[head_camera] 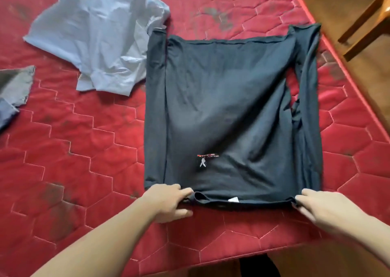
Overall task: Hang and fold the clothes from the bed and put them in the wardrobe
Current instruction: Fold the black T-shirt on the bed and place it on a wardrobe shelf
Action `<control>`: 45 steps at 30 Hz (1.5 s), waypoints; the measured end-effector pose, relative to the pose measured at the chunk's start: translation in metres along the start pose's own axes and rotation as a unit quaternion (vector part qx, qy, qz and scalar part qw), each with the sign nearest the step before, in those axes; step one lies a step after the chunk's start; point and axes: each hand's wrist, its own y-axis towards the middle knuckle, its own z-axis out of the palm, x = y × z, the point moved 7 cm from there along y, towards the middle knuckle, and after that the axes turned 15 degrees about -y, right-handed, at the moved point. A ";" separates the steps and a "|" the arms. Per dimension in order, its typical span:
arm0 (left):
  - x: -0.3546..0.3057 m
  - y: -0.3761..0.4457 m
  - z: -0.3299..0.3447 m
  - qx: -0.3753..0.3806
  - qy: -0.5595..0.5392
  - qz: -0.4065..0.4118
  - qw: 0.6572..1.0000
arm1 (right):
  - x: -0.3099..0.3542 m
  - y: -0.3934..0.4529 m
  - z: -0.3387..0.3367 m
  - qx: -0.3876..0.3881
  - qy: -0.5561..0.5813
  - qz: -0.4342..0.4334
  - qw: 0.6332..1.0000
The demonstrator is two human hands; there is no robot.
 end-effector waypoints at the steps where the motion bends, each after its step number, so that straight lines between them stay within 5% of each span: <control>1: 0.000 -0.002 0.002 0.016 -0.011 -0.013 1.000 | 0.004 -0.005 0.003 0.018 0.002 0.004 1.000; 5: -0.002 -0.007 0.008 0.081 -0.067 -0.062 0.992 | 0.023 -0.017 0.013 0.082 0.039 -0.006 0.996; 9: -0.020 0.011 -0.014 0.065 -0.077 -0.057 0.993 | 0.018 -0.014 0.013 0.165 0.187 0.023 0.968; 12: -0.052 0.044 -0.044 0.000 -0.068 -0.017 0.998 | -0.015 0.002 -0.004 0.079 0.321 0.124 0.936; 17: -0.119 0.115 -0.096 -0.144 -0.044 0.083 0.985 | -0.089 0.031 -0.019 -0.036 0.353 0.275 0.894; 23: -0.157 0.206 -0.136 -0.219 -0.045 0.071 0.972 | -0.137 0.090 -0.041 -0.132 0.346 0.292 0.882; 35: -0.128 0.271 -0.165 -0.225 -0.030 0.005 0.974 | -0.199 0.125 -0.013 -0.026 0.325 0.322 0.889; 41: -0.155 0.296 -0.186 -0.250 -0.025 0.035 0.967 | -0.260 0.145 -0.034 -0.154 0.428 0.408 0.792; 45: -0.162 0.320 -0.189 -0.188 -0.037 0.011 0.981 | -0.277 0.174 -0.025 -0.067 0.408 0.401 0.817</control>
